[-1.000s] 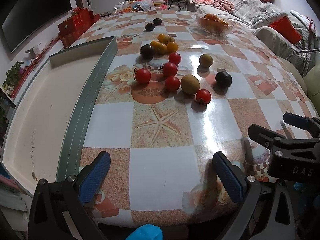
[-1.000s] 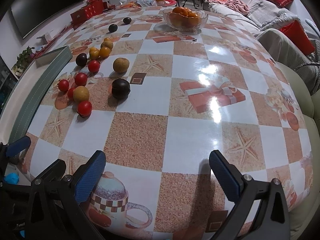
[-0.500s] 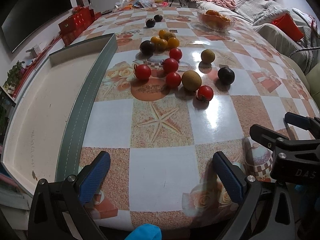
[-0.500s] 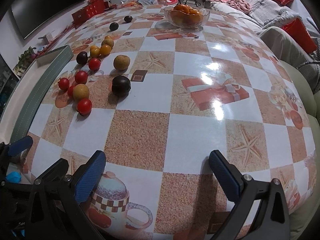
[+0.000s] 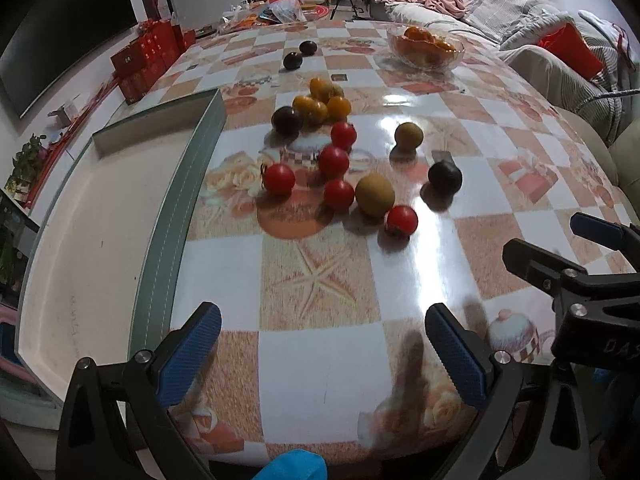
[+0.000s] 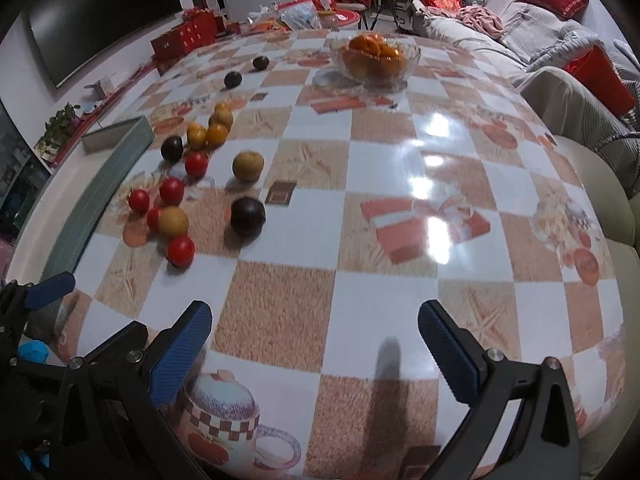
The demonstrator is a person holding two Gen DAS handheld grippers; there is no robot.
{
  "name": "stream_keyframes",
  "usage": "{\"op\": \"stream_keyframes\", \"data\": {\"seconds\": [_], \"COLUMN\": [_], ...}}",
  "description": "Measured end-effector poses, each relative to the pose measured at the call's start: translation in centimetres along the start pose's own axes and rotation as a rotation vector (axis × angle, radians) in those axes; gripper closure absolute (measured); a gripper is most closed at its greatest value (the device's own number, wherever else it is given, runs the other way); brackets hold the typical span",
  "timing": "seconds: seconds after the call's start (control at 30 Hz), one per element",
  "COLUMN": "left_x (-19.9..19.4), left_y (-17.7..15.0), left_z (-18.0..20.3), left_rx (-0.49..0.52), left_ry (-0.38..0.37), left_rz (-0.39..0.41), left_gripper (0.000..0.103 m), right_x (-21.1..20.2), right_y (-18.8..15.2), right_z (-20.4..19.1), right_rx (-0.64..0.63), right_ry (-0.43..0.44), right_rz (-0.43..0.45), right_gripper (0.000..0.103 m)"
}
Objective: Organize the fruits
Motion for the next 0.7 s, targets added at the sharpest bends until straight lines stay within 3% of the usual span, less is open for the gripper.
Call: {"op": "stream_keyframes", "data": {"seconds": [0.7], "left_x": [0.40], "left_y": [0.62], "left_z": [-0.40], "left_rx": [-0.018], "left_ry": [-0.005], "left_rz": [-0.022], "left_gripper": [0.001], "right_x": [0.07], "right_y": [1.01], "right_z": [0.17], "right_rx": [-0.001], "right_ry": [0.029], "right_rz": [0.005], "right_gripper": [0.000]}}
Point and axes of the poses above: each gripper's, at about its wrist camera, not at the fingertips, and x roughly the way its jaws point, z to its right, y to its top, the point moved 4 cm from there along x, roughly the way its jaws point, and after that the axes turned 7 degrees about y, right-handed, at the moved point
